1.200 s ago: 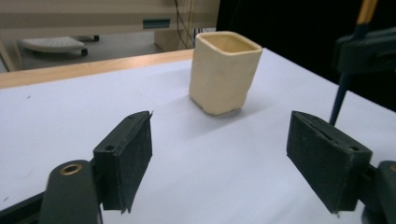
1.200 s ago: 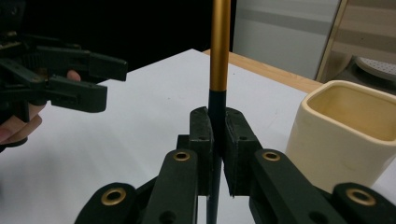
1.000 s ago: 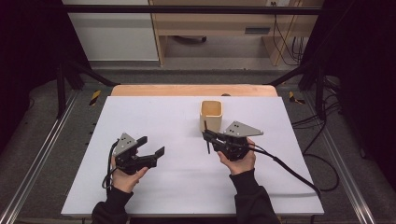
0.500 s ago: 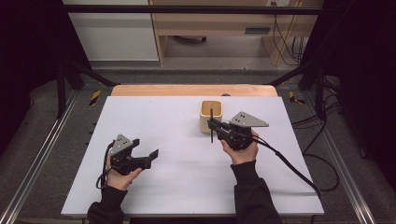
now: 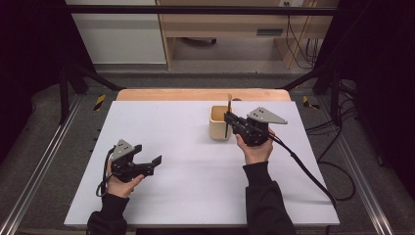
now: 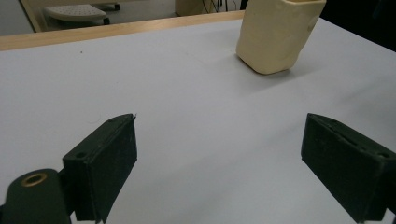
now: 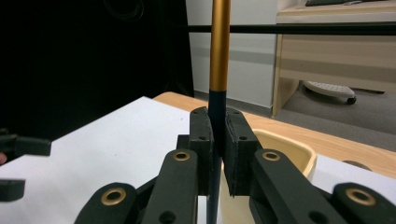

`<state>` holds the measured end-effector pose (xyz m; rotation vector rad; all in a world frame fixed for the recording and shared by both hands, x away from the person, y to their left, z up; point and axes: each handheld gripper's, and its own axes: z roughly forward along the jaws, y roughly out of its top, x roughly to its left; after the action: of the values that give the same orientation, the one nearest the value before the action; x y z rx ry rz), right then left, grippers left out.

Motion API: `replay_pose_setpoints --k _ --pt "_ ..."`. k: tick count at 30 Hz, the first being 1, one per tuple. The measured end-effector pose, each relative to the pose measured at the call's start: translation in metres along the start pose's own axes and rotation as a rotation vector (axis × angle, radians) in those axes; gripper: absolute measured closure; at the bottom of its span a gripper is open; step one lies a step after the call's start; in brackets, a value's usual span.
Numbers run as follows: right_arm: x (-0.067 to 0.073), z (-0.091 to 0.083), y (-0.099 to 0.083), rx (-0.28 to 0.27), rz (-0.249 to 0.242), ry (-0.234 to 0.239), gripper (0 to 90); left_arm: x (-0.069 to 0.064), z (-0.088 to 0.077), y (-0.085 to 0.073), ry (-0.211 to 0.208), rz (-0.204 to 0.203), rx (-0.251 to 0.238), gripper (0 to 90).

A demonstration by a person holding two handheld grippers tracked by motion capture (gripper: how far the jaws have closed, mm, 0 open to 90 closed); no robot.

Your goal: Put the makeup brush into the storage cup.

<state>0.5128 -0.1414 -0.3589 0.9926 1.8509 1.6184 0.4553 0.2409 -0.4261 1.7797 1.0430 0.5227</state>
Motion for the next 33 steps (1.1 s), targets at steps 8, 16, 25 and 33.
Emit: replay_pose_setpoints --k 8,16,25,33 --pt "-0.009 0.01 0.012 -0.02 0.019 -0.045 83.8 0.001 -0.001 0.0 0.003 0.005 0.0 10.4" --pt "-0.015 0.017 0.02 -0.034 0.033 -0.07 83.8 0.003 -0.002 0.0 0.004 0.003 0.0 10.6" --pt "-0.023 0.024 0.026 -0.041 0.044 -0.102 83.8 0.002 -0.001 0.0 0.006 0.012 0.01 10.6" --pt "-0.027 0.029 0.029 -0.05 0.048 -0.118 83.8 0.002 0.0 0.0 0.008 0.013 0.012 10.6"
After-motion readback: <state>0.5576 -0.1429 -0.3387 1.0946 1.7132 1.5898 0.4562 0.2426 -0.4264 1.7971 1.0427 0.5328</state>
